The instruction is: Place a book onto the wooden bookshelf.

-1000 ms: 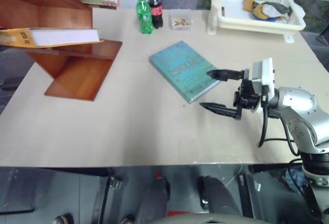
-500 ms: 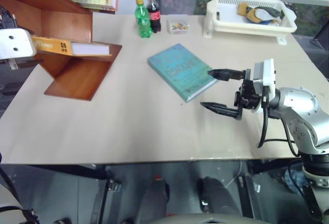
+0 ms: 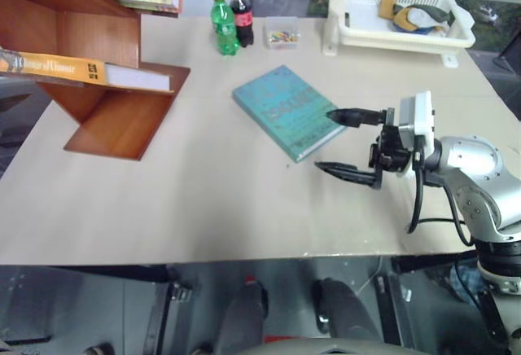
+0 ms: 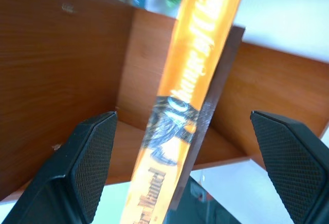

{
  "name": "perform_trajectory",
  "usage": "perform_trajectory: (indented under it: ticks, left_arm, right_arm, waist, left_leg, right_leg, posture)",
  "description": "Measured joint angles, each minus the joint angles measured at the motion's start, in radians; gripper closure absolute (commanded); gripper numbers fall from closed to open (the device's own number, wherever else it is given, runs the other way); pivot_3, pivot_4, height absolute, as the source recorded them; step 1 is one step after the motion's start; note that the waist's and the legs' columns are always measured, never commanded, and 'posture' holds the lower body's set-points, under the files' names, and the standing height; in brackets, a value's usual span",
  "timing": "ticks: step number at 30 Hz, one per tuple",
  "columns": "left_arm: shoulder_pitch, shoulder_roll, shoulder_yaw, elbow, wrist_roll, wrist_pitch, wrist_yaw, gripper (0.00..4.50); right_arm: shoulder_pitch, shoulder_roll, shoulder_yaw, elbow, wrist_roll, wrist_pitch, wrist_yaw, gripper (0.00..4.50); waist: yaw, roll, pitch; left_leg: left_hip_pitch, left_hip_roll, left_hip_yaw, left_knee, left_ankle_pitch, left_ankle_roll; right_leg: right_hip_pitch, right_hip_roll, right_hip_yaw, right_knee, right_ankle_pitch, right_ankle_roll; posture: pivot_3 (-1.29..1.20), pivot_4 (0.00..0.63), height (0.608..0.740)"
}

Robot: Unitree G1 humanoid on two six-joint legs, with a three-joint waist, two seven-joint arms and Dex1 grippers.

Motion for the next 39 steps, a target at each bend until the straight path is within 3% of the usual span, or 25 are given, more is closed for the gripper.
perform_trajectory:
  ticks: [4, 7, 10, 13, 19, 26, 35, 39]
  left_arm:
    - [0.287, -0.010, 0.240, -0.213, -0.120, 0.119, -0.041, 0.06]
    - [0.554, -0.144, 0.507, -0.607, -0.160, 0.343, -0.015, 0.06]
    - [0.705, -0.272, 0.607, -0.953, -0.179, 0.569, 0.058, 0.06]
    - [0.756, -0.325, 0.621, -1.118, -0.203, 0.683, 0.113, 0.06]
    - [0.890, -0.487, 0.588, -1.398, -0.229, 0.856, 0.236, 0.06]
    - [1.024, -0.674, 0.391, -1.580, -0.177, 0.920, 0.388, 0.06]
    - [0.956, -0.922, 0.120, -1.661, -0.086, 1.108, 0.730, 0.06]
    - [0.959, -0.956, 0.101, -1.664, -0.274, 1.279, 0.741, 0.06]
  right_arm:
    - [-0.023, 0.015, 0.002, 0.031, -0.005, -0.006, 0.009, 0.00]
    - [-0.072, 0.061, -0.004, 0.056, 0.009, -0.003, 0.001, 0.00]
    - [-0.105, 0.082, -0.010, 0.059, 0.037, 0.012, -0.015, 0.00]
    - [-0.118, 0.091, -0.011, 0.059, 0.058, 0.032, -0.025, 0.00]
    - [-0.127, 0.105, -0.025, 0.058, 0.106, 0.070, -0.063, 0.00]
    - [-0.134, 0.132, -0.045, 0.026, 0.140, 0.090, -0.111, 0.00]
    - [-0.111, 0.126, -0.041, -0.032, 0.133, 0.123, -0.170, 0.00]
    - [-0.035, 0.049, 0.028, -0.030, -0.004, 0.102, -0.165, 0.00]
  waist:
    - [0.001, 0.000, 0.000]
    - [0.002, 0.002, 0.001]
    - [0.004, 0.000, -0.001]
    - [0.005, 0.000, 0.000]
    - [0.001, 0.001, 0.000]
    - [0.003, 0.001, -0.001]
    - [0.009, 0.001, -0.002]
    - [0.008, 0.001, -0.002]
  left_leg:
    - [0.001, 0.004, 0.000, 0.000, 0.000, 0.000]
    - [0.002, 0.006, 0.002, 0.000, 0.000, 0.000]
    - [0.001, 0.006, 0.000, 0.001, 0.000, 0.000]
    - [0.002, 0.005, 0.000, 0.001, 0.000, 0.000]
    - [0.002, 0.005, 0.001, 0.000, 0.000, 0.000]
    - [0.003, 0.003, 0.000, 0.000, 0.000, 0.000]
    - [0.003, 0.000, -0.002, 0.001, 0.000, 0.000]
    - [0.003, 0.000, -0.002, 0.001, 0.000, 0.000]
  right_leg:
    - [0.000, 0.001, 0.000, 0.001, 0.000, 0.000]
    - [0.001, 0.001, 0.000, 0.000, 0.000, 0.000]
    - [0.001, 0.001, 0.000, 0.000, 0.000, 0.000]
    - [0.001, 0.001, 0.000, 0.000, 0.000, 0.000]
    - [0.001, 0.002, 0.001, 0.001, 0.000, -0.001]
    - [0.001, 0.002, 0.001, 0.001, 0.001, -0.001]
    - [0.004, 0.001, 0.001, 0.001, 0.001, -0.001]
    - [0.004, 0.001, 0.000, 0.001, 0.001, -0.001]
  posture:
    - [0.00, 0.150, 0.740]
    - [0.00, 0.150, 0.740]
    - [0.00, 0.150, 0.740]
    - [0.00, 0.150, 0.740]
    - [0.00, 0.150, 0.740]
    - [0.00, 0.150, 0.740]
    - [0.00, 0.150, 0.740]
    - [0.00, 0.150, 0.740]
